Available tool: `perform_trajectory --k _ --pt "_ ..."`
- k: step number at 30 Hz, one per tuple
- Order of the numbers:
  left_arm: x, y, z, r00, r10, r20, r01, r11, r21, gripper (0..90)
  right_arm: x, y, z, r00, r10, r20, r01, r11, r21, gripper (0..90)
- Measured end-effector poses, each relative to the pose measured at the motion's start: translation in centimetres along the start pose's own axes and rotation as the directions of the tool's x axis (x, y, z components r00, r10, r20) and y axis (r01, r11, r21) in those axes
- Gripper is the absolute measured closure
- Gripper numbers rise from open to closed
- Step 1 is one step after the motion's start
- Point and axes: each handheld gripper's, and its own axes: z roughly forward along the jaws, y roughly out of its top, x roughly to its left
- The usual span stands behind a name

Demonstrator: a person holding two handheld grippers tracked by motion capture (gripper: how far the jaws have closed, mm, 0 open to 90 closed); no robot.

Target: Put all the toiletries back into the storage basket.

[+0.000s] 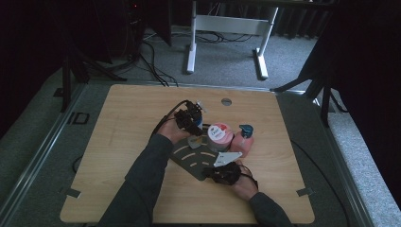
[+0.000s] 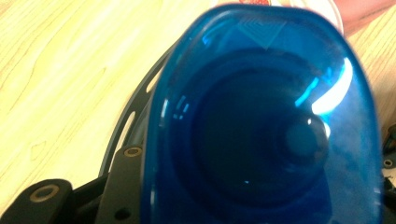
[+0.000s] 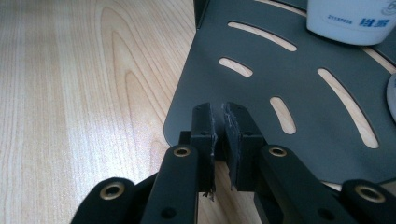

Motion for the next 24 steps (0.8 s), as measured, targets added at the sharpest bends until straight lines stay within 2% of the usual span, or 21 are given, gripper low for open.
perform_trajectory --k 15,24 --pt "0.6 1.1 0.8 1.0000 0.001 -0.001 -0.001 1.0000 0.008 55.1 0.0 0.0 0.0 1.0000 0.001 0.000 -0.001 1.000 0.000 82.3" --pt "0.8 1.7 1.2 1.0000 -0.005 -0.005 0.005 0.9999 -0.010 55.1 0.0 0.0 0.0 1.0000 0.001 0.002 -0.001 1.000 0.001 82.3"
